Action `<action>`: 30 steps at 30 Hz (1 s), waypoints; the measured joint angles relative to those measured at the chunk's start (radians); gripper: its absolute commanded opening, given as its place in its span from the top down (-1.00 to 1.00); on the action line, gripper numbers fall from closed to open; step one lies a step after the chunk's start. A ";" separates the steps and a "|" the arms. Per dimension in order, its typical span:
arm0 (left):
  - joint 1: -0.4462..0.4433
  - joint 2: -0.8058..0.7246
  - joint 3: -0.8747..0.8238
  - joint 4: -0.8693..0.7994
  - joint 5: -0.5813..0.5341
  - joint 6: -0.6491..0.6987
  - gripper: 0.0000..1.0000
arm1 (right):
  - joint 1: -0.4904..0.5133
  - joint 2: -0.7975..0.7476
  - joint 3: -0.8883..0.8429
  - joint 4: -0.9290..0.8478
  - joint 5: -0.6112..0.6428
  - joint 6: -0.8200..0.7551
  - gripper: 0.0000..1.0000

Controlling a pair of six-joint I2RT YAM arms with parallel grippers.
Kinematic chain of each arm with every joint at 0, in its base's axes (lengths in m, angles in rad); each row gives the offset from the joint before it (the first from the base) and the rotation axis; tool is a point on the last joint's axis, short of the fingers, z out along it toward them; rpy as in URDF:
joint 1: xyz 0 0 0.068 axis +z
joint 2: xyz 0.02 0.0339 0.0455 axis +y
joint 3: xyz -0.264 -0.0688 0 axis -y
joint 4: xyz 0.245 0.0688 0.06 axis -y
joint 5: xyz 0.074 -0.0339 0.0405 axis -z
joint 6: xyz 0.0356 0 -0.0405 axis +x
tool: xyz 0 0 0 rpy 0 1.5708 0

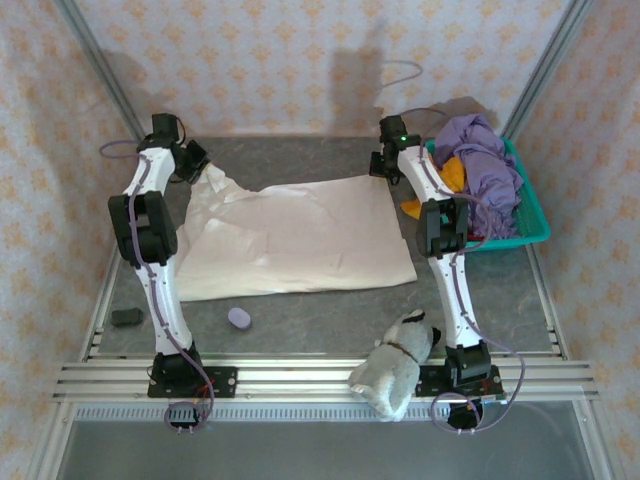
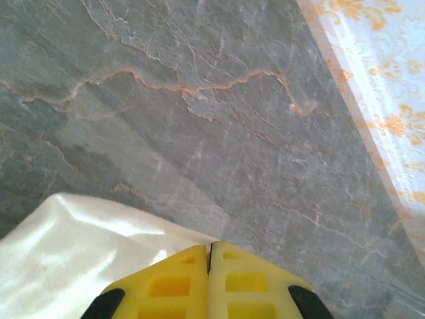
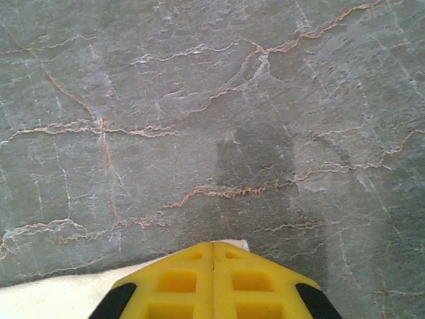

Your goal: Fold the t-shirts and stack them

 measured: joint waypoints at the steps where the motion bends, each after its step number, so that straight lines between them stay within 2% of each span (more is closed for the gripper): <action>1: 0.000 -0.016 -0.010 -0.003 0.000 0.003 1.00 | 0.000 0.000 0.000 0.000 0.000 -0.001 1.00; 11: 0.000 -0.105 -0.068 -0.012 0.018 0.014 1.00 | 0.000 -0.023 -0.032 -0.007 0.008 -0.006 1.00; 16: 0.000 -0.142 -0.089 -0.054 0.016 0.023 1.00 | 0.000 -0.151 -0.176 -0.003 0.008 -0.005 1.00; 23: 0.000 -0.237 -0.117 -0.127 0.010 0.065 1.00 | 0.000 -0.293 -0.283 0.028 -0.002 -0.001 1.00; 30: 0.000 -0.376 -0.195 -0.244 -0.032 0.137 1.00 | 0.000 -0.430 -0.523 0.061 -0.023 0.021 1.00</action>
